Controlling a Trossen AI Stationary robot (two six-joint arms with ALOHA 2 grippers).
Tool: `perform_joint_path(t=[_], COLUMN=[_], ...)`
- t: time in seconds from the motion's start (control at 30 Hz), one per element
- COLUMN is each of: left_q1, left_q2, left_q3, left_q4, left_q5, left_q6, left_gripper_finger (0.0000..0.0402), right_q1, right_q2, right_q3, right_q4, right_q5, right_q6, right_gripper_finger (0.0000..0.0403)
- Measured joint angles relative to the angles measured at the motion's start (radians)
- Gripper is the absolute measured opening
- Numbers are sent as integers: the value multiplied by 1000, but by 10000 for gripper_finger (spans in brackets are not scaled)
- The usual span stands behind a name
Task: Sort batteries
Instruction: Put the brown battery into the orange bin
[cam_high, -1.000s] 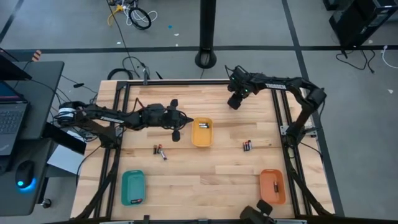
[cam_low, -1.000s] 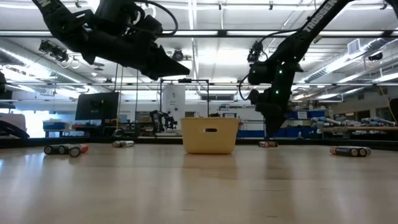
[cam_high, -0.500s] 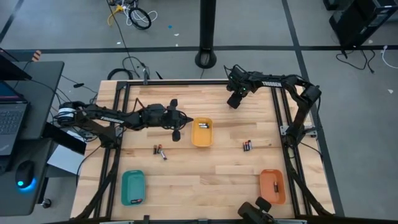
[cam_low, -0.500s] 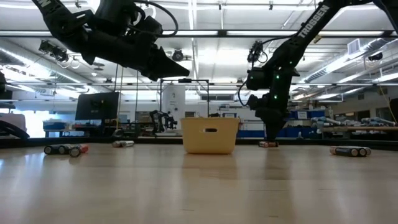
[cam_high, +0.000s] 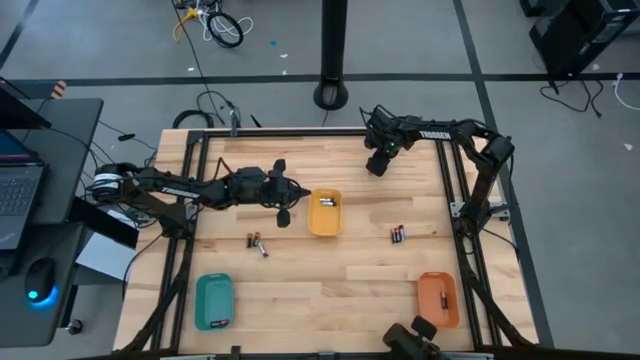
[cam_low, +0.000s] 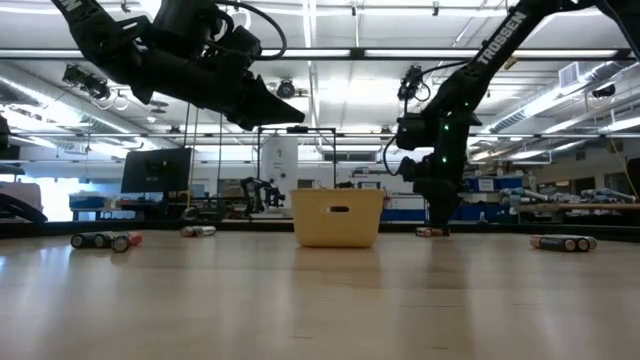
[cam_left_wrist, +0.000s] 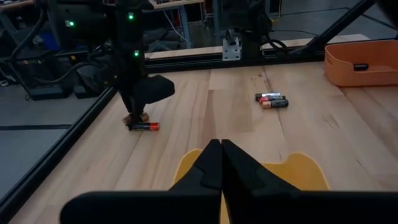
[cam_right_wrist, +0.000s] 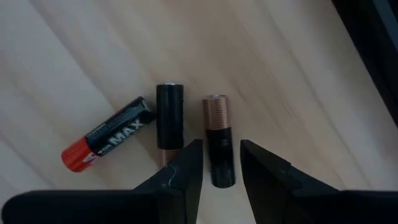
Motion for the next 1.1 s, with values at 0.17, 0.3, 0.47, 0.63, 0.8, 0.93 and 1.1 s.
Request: perform_joint_path(t=[0.17,0.3,0.47,0.63,0.8,0.93,1.1], left_q1=[0,0,0,0,0,0,0], left_q2=[0,0,0,1,1,1,1], left_q3=[0,0,0,0,0,0,0], left_q4=[0,0,0,0,0,0,0], left_q5=[2,3,3,3,3,3,3], left_q6=[-1,-1,-1,-1,-1,-1,-1], left_gripper_finger=[5,6,6,6,6,6,6], right_q1=[-8,-11,-11,-12,-13,-13,-13], right_q2=[0,0,0,-3,-3,-4,-2], right_q3=[0,0,-13,-34,-40,-40,-25], right_q4=[-7,-14,-11,6,19,21,-5], right_q5=[0,0,0,0,1,4,7], right_q6=[-1,-2,-8,-8,-14,-26,-26], right_gripper_finger=[119,119,118,114,83,58,58])
